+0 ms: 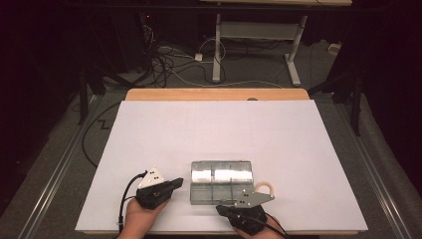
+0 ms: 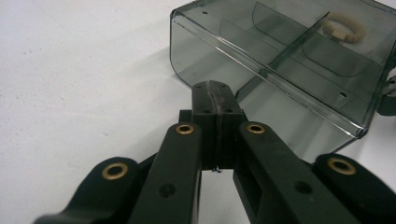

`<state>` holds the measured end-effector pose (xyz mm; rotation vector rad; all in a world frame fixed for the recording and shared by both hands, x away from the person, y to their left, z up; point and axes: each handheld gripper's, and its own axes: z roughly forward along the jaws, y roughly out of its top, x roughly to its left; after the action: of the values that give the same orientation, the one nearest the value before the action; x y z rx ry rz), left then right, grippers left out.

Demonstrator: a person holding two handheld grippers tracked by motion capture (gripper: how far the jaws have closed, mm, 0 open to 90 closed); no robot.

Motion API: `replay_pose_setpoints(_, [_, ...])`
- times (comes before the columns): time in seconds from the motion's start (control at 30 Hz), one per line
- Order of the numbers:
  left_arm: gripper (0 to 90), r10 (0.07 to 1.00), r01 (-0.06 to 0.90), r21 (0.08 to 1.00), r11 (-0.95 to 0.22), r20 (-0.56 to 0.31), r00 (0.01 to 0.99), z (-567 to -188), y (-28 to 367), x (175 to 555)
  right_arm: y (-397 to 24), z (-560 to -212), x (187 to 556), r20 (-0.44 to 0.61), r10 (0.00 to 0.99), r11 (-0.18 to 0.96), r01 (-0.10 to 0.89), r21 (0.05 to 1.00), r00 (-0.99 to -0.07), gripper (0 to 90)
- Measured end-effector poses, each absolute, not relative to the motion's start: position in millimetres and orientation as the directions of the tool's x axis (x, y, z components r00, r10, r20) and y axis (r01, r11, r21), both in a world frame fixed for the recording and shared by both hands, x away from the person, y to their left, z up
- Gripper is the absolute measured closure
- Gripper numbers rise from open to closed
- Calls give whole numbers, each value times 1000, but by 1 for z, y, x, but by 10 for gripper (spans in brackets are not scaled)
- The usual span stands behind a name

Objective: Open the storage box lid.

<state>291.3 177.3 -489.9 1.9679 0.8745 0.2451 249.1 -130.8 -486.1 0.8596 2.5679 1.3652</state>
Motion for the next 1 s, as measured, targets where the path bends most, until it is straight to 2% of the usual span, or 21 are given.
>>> replay_pose_setpoints(0.3, [881,666,480,822,-307,-175,725,-490,177,291,-139,-490,254,182,556,417,461,784,-811,900])
replay_pose_setpoints(1.0, [882,668,480,822,-307,-173,723,-490,177,291,-138,-491,255,177,543,404,440,802,-821,900])
